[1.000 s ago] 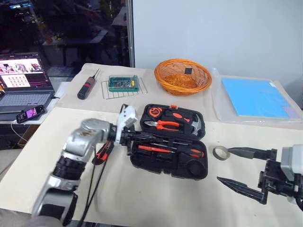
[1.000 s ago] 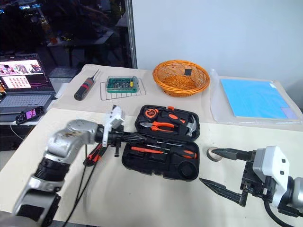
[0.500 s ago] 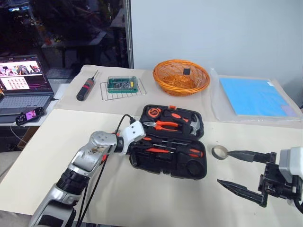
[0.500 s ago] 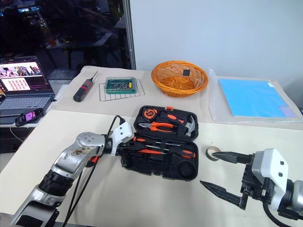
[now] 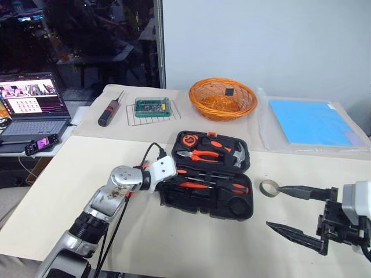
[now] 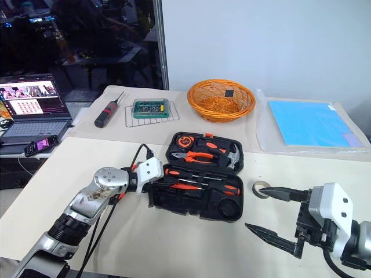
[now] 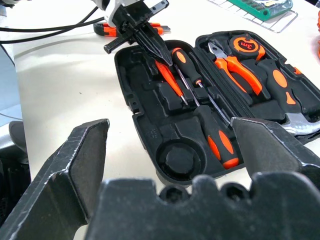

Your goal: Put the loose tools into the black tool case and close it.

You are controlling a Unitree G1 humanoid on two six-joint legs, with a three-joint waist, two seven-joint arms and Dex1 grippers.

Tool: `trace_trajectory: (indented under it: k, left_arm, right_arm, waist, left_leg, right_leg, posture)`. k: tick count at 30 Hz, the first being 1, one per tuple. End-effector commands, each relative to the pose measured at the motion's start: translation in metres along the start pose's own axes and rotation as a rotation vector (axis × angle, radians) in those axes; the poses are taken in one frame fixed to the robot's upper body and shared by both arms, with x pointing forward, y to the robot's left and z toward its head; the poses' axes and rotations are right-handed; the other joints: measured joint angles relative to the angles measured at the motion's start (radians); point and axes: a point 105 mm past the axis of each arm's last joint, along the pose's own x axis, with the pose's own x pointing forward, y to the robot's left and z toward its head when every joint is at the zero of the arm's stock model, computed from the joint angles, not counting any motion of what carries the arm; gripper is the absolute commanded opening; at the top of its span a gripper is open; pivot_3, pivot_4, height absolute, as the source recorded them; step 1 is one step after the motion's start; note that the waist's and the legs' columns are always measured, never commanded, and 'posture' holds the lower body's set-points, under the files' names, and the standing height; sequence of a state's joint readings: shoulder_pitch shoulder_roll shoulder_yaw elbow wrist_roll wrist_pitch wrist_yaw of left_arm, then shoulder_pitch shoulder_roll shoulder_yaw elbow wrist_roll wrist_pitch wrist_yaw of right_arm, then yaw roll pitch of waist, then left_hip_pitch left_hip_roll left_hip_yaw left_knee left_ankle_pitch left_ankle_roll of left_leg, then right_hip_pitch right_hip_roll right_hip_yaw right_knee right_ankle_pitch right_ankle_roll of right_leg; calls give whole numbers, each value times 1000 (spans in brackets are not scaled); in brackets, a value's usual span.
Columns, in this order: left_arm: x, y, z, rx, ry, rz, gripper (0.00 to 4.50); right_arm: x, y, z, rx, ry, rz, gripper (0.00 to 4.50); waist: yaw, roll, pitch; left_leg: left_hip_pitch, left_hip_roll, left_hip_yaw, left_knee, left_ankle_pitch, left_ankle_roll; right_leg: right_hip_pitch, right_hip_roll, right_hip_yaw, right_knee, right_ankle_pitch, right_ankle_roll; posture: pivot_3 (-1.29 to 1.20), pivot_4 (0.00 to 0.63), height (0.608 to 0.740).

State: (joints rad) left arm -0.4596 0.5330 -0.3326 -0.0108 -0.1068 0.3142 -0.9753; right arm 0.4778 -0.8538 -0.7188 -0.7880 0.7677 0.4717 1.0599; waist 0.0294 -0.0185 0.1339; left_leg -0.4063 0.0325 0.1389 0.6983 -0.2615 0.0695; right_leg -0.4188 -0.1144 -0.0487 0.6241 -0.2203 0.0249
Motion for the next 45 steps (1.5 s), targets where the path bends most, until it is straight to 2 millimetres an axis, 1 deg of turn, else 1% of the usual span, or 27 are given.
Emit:
trace_trajectory:
  k: [1, 3, 5, 7, 9, 11, 14, 16, 17, 18, 19, 20, 21, 22, 25, 27, 32, 34, 38, 42, 45]
  left_arm:
    - [-4, -28, -37, -24, 132, -152, 47]
    - [-7, -30, -40, -3, 149, -170, 47]
    - [-9, -27, -43, 21, 172, -168, 47]
    - [-12, -26, -43, 48, 179, -181, 47]
    - [-15, -24, -42, 27, 179, -181, 47]
    - [-17, -23, -42, 45, 191, -196, 47]
    - [-20, -17, -40, 75, 200, -203, 47]
    - [-19, -11, -30, 58, 145, -188, 47]
    - [-20, -10, -23, 31, 106, -185, 47]
    - [-22, -9, -6, -48, 0, -183, 47]
    - [-26, -9, 8, -120, -79, -191, 47]
    - [-30, -9, 16, -166, -124, -191, 47]
    - [-33, -9, 17, -196, -124, -187, 47]
    - [-33, -8, 13, -204, -97, -171, 47]
    - [-29, -5, 7, -188, -47, -126, 47]
    - [-25, -4, 6, -177, -37, -104, 47]
    - [-18, 3, 4, -215, -28, -35, 47]
    - [-17, 6, 5, -229, -35, -14, 47]
    - [-17, 9, 16, -375, -91, -10, 47]
    - [-17, 10, 19, -429, -86, -14, 47]
    - [-16, 11, 25, -499, -119, -29, 47]
  right_arm:
    - [0, -2, 4, -35, -13, 7, 4500]
    - [2, -2, 4, -37, -16, 14, 4500]
    - [3, -2, 4, -39, -18, 18, 4500]
    - [3, -2, 4, -40, -19, 23, 4500]
    - [4, -3, 4, -41, -20, 27, 4500]
    - [5, -3, 4, -43, -22, 30, 4500]
    - [6, -5, 4, -48, -28, 38, 4500]
    - [7, -5, 4, -51, -29, 42, 4500]
    - [8, -5, 4, -52, -30, 43, 4500]
    - [8, -6, 4, -53, -31, 43, 4500]
    - [8, -6, 4, -54, -33, 42, 4500]
    - [8, -6, 4, -54, -33, 41, 4500]
    - [8, -6, 4, -54, -33, 41, 4500]
    - [8, -6, 4, -54, -34, 40, 4500]
    - [8, -6, 4, -53, -36, 40, 4500]
    - [9, -6, 4, -54, -37, 40, 4500]
    - [9, -6, 4, -55, -37, 38, 4500]
    - [10, -6, 4, -54, -36, 37, 4500]
    - [10, -5, 5, -52, -36, 35, 4500]
    - [10, -4, 4, -48, -36, 34, 4500]
    - [10, -4, 4, -46, -37, 35, 4500]
  waist:
    - [0, 0, 0]
    - [-4, 0, -1]
    - [-4, 1, -2]
    - [-3, 1, -2]
    - [-2, 1, -2]
    - [-2, 0, -2]
    - [-6, 0, -2]
    - [-8, 1, -2]
    - [-7, 1, -2]
    - [-7, 1, -2]
    - [-7, 0, -1]
    - [-9, -1, 0]
    - [-10, -2, 1]
    - [-11, -3, 4]
    - [-10, -4, 4]
    - [-8, -4, 5]
    - [-3, -4, 5]
    - [-1, -4, 5]
    - [6, -4, 5]
    - [9, -4, 5]
    - [10, -5, 5]
  left_leg:
    - [0, 0, 0, 0, 0, 0]
    - [0, 0, 1, -1, 0, 0]
    - [0, 0, 1, -3, 0, 0]
    - [0, 0, 1, -3, 1, 2]
    - [0, 0, 1, -3, 1, 2]
    - [0, 0, 2, -3, 1, 1]
    - [0, 0, 2, -3, 0, 0]
    - [0, 0, 2, -3, 0, 0]
    - [0, 0, 2, -3, 0, 0]
    - [0, 0, 2, -3, 0, 0]
    - [-1, 0, 2, -3, 0, 0]
    - [-2, 0, 2, -3, 0, 0]
    - [-4, 1, 2, -3, 3, 6]
    - [-6, 1, 2, -3, 5, 8]
    - [-9, 0, 1, -3, 5, 8]
    - [-9, -1, 1, -3, 5, 9]
    - [-9, -1, 1, -3, 4, 9]
    - [-9, -1, 1, -3, 4, 9]
    - [-9, 0, 0, -2, 5, 8]
    - [-9, 0, 0, -2, 5, 8]
    - [-9, 0, 0, -2, 5, 9]
  right_leg:
    - [0, 0, 0, 0, 0, 0]
    - [-1, 0, 0, 0, 0, -2]
    - [-1, 0, 1, -1, 0, -2]
    - [-1, 0, 1, -1, 0, -2]
    - [-1, 0, 1, -1, 0, -2]
    - [-1, 0, 1, -1, 0, -2]
    - [-1, 0, 1, -1, 0, -1]
    - [-1, 0, 1, -1, 0, -1]
    - [-1, 0, 1, -1, 0, -1]
    - [-2, 0, 1, -1, 0, -1]
    - [-2, 0, 1, -1, 0, -2]
    - [-3, 0, 1, -1, 0, -2]
    - [-2, 0, 1, -1, 0, -2]
    - [-3, 0, 1, -1, 0, -2]
    - [-4, 1, 0, -1, -1, -1]
    - [-4, 1, 0, -1, -1, 0]
    - [-4, 0, 0, -1, -1, -1]
    - [-4, 0, 0, -1, 0, -1]
    - [-4, 0, 0, -1, 0, -2]
    - [-4, 0, 0, -1, 0, -2]
    - [-4, 0, 0, -1, 0, -2]
  posture:
    - [0, 150, 740]
    - [0, 150, 740]
    - [0, 150, 740]
    - [0, 150, 740]
    - [0, 150, 740]
    - [0, 150, 740]
    - [0, 150, 740]
    - [0, 150, 740]
    - [0, 150, 740]
    - [0, 150, 740]
    - [0, 150, 740]
    - [0, 150, 740]
    - [0, 150, 740]
    - [0, 150, 740]
    - [0, 150, 740]
    - [0, 150, 740]
    - [0, 150, 740]
    - [0, 150, 740]
    - [0, 150, 740]
    - [0, 150, 740]
    - [0, 150, 740]
